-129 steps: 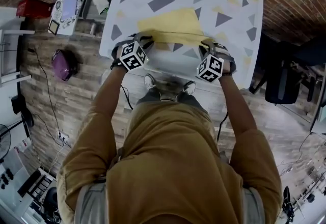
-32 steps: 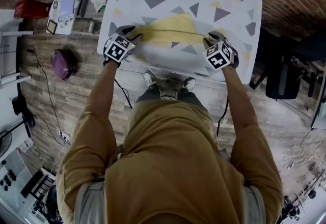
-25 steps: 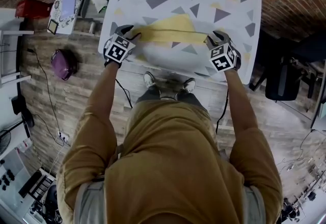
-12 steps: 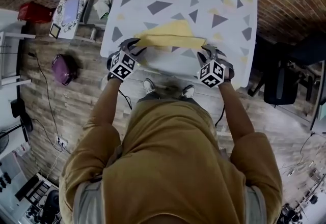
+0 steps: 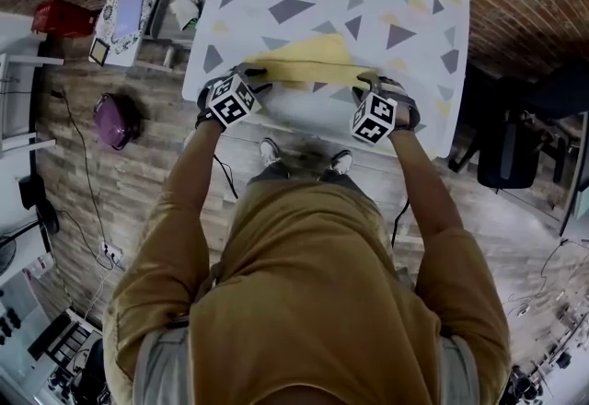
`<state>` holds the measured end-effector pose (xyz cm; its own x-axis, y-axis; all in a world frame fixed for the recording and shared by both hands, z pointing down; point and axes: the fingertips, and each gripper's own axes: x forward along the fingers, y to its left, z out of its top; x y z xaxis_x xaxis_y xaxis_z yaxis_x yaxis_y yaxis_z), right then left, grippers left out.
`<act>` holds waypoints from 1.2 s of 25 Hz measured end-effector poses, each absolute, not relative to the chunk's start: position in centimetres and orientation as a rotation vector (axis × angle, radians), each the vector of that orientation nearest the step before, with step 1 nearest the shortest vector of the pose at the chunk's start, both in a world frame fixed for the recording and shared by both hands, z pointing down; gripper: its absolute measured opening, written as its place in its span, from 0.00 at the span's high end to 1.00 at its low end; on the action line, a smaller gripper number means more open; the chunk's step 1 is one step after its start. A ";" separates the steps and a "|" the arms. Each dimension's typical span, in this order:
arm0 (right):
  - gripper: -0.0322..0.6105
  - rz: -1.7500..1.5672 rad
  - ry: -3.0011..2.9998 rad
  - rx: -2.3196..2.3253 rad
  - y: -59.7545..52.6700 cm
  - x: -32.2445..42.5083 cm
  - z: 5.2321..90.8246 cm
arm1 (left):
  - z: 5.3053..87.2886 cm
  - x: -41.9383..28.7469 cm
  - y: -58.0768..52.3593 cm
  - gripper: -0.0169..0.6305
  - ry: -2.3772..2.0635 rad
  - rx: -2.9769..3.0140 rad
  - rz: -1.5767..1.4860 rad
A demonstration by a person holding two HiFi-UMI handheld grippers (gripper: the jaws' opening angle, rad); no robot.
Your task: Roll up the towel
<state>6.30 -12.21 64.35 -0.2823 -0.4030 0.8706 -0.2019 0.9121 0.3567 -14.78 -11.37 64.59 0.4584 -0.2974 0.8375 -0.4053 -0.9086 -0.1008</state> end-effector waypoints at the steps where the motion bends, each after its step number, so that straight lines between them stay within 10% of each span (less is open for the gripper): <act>1: 0.80 -0.204 -1.866 0.439 -12.2 6.4 64.5 | 64.6 -14.8 -11.4 0.66 -0.613 2.583 1.441; 30: 0.88 0.000 -1.933 0.408 -10.7 7.7 61.5 | 61.9 -15.4 -10.1 0.83 -0.399 2.446 1.251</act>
<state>7.74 -10.74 61.46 -0.3344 -0.2813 0.8995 -0.2816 0.9407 0.1895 -15.44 -10.13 61.93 0.5675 -0.0839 0.8191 -0.4059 -0.8940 0.1896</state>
